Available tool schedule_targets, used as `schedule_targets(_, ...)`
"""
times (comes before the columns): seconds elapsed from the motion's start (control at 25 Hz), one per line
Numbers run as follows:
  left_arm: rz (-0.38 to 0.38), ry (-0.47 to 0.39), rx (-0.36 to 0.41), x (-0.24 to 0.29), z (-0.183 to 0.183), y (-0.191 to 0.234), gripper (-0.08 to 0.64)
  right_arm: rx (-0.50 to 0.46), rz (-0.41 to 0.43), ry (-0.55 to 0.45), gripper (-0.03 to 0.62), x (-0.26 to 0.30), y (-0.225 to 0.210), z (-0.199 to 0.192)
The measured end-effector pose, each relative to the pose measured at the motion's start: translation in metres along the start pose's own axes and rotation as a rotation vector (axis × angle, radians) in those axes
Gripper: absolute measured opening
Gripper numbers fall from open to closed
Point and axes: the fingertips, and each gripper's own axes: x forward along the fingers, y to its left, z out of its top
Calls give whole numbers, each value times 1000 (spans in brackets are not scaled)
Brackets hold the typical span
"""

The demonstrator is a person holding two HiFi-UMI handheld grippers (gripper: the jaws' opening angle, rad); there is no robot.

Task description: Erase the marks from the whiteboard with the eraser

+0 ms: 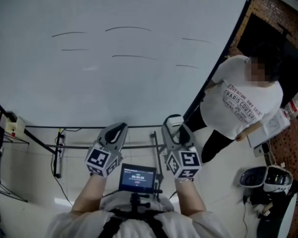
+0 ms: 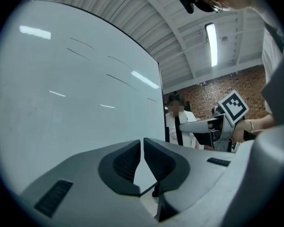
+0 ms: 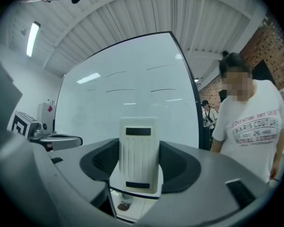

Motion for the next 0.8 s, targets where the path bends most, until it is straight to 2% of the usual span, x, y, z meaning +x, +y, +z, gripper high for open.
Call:
schedule_targets(0.2, 48, -17, -6, -30, 7, -21, 5, -3, 50, 6, 268, -33, 16, -4)
schedule_targets(0.36, 65, -19, -9, -53, 8, -53, 5, -3, 77, 21, 268, -69, 19, -11)
schedule_targets(0.8, 133, 17, -25, -135, -11, -132, 5, 27, 157, 71, 268, -159, 39, -44)
